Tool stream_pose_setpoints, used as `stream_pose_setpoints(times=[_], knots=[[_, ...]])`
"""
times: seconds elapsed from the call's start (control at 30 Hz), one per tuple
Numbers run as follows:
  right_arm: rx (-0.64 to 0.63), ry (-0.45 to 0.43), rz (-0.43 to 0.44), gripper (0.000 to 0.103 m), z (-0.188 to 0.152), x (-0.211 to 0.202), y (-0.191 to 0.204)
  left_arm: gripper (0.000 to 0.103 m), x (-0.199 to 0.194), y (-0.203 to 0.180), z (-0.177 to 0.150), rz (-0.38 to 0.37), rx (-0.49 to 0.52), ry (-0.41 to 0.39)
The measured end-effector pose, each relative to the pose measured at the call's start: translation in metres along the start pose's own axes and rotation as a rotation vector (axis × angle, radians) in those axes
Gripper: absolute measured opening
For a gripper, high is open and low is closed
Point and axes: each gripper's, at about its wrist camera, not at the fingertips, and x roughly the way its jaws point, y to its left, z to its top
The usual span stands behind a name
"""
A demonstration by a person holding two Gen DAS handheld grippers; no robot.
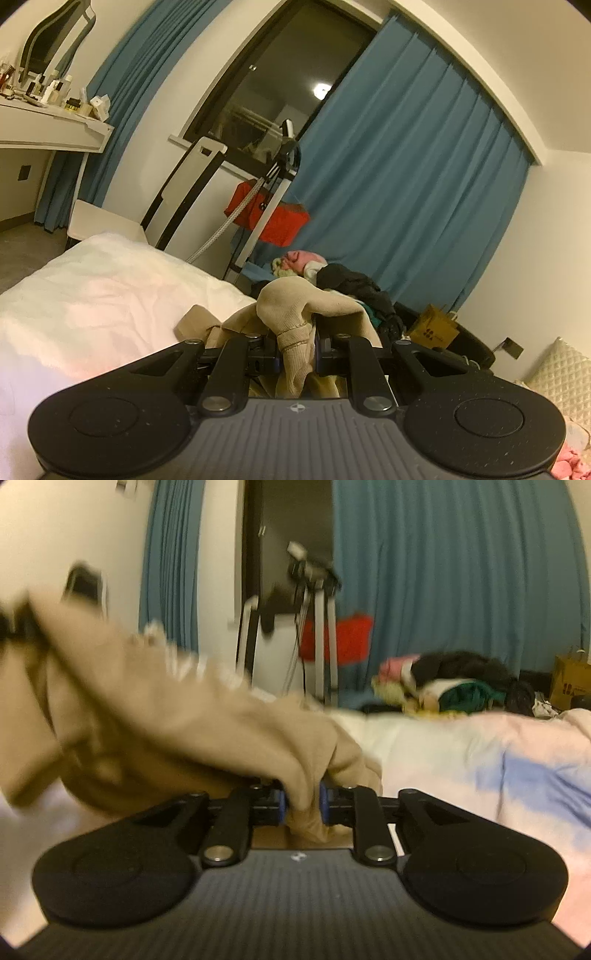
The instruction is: Fold clothes
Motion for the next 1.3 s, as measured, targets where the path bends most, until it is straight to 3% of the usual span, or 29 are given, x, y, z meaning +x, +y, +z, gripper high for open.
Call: stream_pose_setpoints(times=[0.2, 0.3, 0.43, 0.53, 0.7, 0.8, 0.87, 0.9, 1.07, 1.2, 1.3], knots=[[-0.038, -0.093, 0.035, 0.017, 0.050, -0.069, -0.012, 0.016, -0.030, -0.012, 0.006, -0.102, 0.007, -0.038], [-0.083, -0.064, 0.107, 0.017, 0.070, -0.115, -0.015, 0.016, -0.046, -0.014, 0.012, -0.171, -0.002, -0.014], [-0.077, 0.045, 0.235, 0.018, 0.083, -0.146, -0.030, 0.017, -0.049, -0.023, 0.011, -0.177, 0.070, 0.045], [0.041, 0.215, 0.333, 0.018, 0.075, -0.121, -0.053, 0.017, -0.025, -0.032, 0.002, -0.104, 0.124, 0.135], [0.241, 0.460, 0.318, 0.019, 0.043, -0.045, -0.083, 0.018, 0.040, -0.032, -0.018, 0.037, 0.169, 0.326], [0.432, 0.528, 0.276, 0.038, 0.021, -0.015, -0.109, 0.024, 0.073, -0.033, -0.025, 0.071, 0.220, 0.341], [0.518, 0.528, 0.236, 0.089, 0.008, -0.008, -0.124, 0.042, 0.087, -0.034, -0.026, 0.095, 0.225, 0.322], [0.542, 0.520, 0.213, 0.093, 0.004, -0.010, -0.127, 0.046, 0.090, -0.033, -0.026, 0.103, 0.229, 0.314], [0.576, 0.413, 0.142, 0.091, 0.003, -0.021, -0.132, 0.074, 0.080, -0.033, -0.019, 0.077, 0.252, 0.242], [0.564, 0.322, 0.179, 0.091, 0.012, -0.024, -0.130, 0.081, 0.042, -0.044, -0.010, 0.036, 0.293, 0.137], [0.562, 0.318, 0.156, 0.091, 0.011, -0.023, -0.128, 0.081, 0.014, -0.061, -0.016, 0.024, 0.368, 0.101]])
